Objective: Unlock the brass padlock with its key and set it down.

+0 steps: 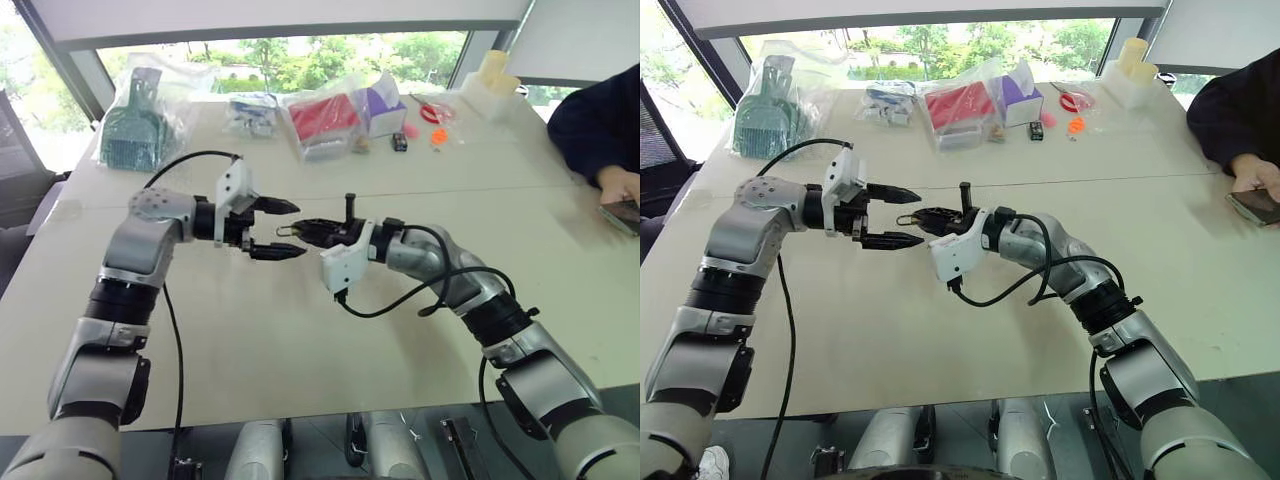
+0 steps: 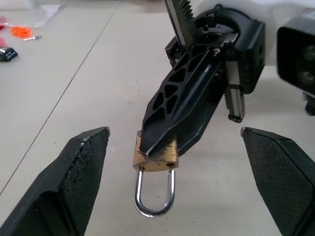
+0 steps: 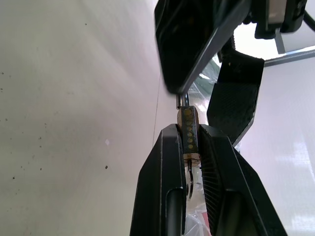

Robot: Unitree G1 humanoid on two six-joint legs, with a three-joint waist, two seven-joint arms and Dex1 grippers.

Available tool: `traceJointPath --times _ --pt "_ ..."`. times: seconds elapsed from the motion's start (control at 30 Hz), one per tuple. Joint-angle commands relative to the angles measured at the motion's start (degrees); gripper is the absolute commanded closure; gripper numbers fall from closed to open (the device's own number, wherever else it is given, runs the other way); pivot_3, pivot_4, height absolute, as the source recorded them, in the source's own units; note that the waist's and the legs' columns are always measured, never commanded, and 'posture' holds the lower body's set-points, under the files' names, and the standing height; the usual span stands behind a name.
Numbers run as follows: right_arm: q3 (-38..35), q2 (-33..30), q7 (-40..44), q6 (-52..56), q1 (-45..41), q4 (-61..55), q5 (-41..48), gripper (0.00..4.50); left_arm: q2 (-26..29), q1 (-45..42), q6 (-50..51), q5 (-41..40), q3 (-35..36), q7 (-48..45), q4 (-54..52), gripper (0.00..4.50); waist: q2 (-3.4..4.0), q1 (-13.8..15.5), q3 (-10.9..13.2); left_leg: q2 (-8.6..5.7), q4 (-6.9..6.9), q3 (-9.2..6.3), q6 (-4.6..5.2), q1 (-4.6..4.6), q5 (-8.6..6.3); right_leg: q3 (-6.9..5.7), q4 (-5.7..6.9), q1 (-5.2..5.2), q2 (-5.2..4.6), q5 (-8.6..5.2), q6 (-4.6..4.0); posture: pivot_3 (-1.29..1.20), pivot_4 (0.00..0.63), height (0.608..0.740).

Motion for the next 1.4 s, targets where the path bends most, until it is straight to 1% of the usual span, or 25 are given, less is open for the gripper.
traceJointPath --times 0.03,0.13,0.2,0.23,0.27,0.43,0.47,0.5,0.53,0.93,1.1,1.23,1.4 --pt "-1.9 0.0 -0.8 -0.2 -0.9 -1.2 1.0 4.50 1.7 -0.6 0.9 -2.3 3.7 1.7 -2.9 0.08 0.00 0.0 0.0 0.00 0.00 0.00 0.00 0.00 0.00 0.00 0.00 0.00 0.00 0.00 0.00 0.00 0.150 0.740" --pt "-2.0 -0.1 -0.8 -0.1 -0.7 -1.4 1.1 4.50 2.8 -0.6 2.6 -4.2 5.9 2.7 -3.3 0.08 0.00 0.1 0.0 0.00 0.00 0.00 0.00 0.00 0.00 0.00 0.00 0.00 0.00 0.00 0.00 0.00 0.150 0.740" --pt "-2.0 -0.2 -0.7 -0.1 -0.7 -1.4 1.1 4.50 3.3 0.0 2.8 -4.8 6.2 2.5 -3.9 0.58 0.00 0.1 0.0 0.00 0.00 0.00 -0.01 0.00 0.00 0.00 0.00 0.00 -0.01 0.00 0.00 0.00 0.150 0.740" --pt "-2.0 -0.2 -0.7 -0.1 -0.7 -1.3 1.2 4.50 3.2 0.3 2.7 -4.8 6.0 2.6 -4.1 0.87 0.00 0.1 0.0 0.00 0.00 0.00 -0.01 0.00 0.00 0.00 0.00 0.00 0.00 0.00 0.00 0.00 0.150 0.740" --pt "-2.0 -0.2 -0.7 -0.1 -0.8 -1.3 1.2 4.50 3.0 0.5 2.6 -4.8 5.8 2.9 -4.3 1.28 0.00 0.1 0.0 0.00 0.00 0.00 -0.01 0.00 0.01 0.00 0.00 0.00 0.00 0.00 0.00 0.00 0.150 0.740" --pt "-2.0 0.0 -0.6 0.1 -1.1 -1.4 1.3 4.50 1.6 1.5 2.0 -4.6 4.9 3.9 -4.5 3.47 0.00 0.1 0.0 -0.01 0.00 0.01 -0.04 0.00 0.02 0.00 0.00 0.01 -0.01 0.00 0.00 0.00 0.150 0.740" --pt "-2.0 0.0 -0.6 0.1 -1.2 -1.3 1.3 4.50 1.3 1.6 2.0 -4.5 4.8 4.1 -4.4 3.79 0.00 0.1 0.0 -0.01 0.00 0.01 -0.04 0.00 0.03 0.00 0.00 0.01 -0.01 0.00 0.00 0.00 0.150 0.740" --pt "-2.1 -0.1 -0.6 0.2 -1.2 -1.3 1.3 4.50 1.0 1.9 1.9 -4.4 4.5 4.1 -4.4 4.23 0.00 0.1 0.0 -0.01 0.00 0.01 -0.05 0.00 0.03 0.00 0.00 0.01 0.00 0.00 0.00 0.00 0.150 0.740" --pt "-2.1 -0.1 -0.5 0.3 -1.2 -1.4 1.3 4.50 0.7 2.2 2.0 -4.2 4.2 4.2 -4.5 4.47 0.00 0.0 0.0 -0.01 0.00 0.01 -0.05 0.00 0.03 0.00 0.00 0.00 0.00 0.00 0.00 0.00 0.150 0.740" --pt "-2.2 -0.4 0.3 1.4 -0.9 -2.6 1.9 4.50 -0.2 4.3 -4.2 0.8 0.1 4.6 0.9 4.47 0.00 0.1 0.0 -0.01 0.00 0.02 -0.05 0.01 0.03 0.01 0.01 0.00 0.00 0.00 0.00 0.00 0.150 0.740" --pt "-2.2 -0.2 0.8 1.8 -0.8 -3.5 2.3 4.50 -1.0 3.7 -7.8 2.8 -0.2 5.1 5.2 4.47 0.00 0.1 0.0 -0.01 0.00 0.03 -0.05 0.01 0.03 0.01 0.01 0.00 0.00 0.00 0.00 0.00 0.150 0.740" --pt "-1.9 0.0 1.5 2.2 -0.4 -4.5 2.9 4.50 -2.4 2.4 -9.3 3.0 0.9 7.0 7.9 4.47 0.00 0.2 0.0 -0.01 0.00 0.03 -0.05 0.01 0.03 0.01 0.01 0.00 0.00 0.00 0.00 0.00 0.150 0.740" --pt "-1.6 0.1 2.1 2.6 0.4 -5.1 3.3 4.50 -2.6 2.4 -8.7 2.1 1.6 7.3 7.8 4.47 0.00 0.2 0.0 -0.01 0.00 0.03 -0.05 0.01 0.03 0.00 0.01 0.01 -0.01 0.01 0.00 0.00 0.150 0.740"
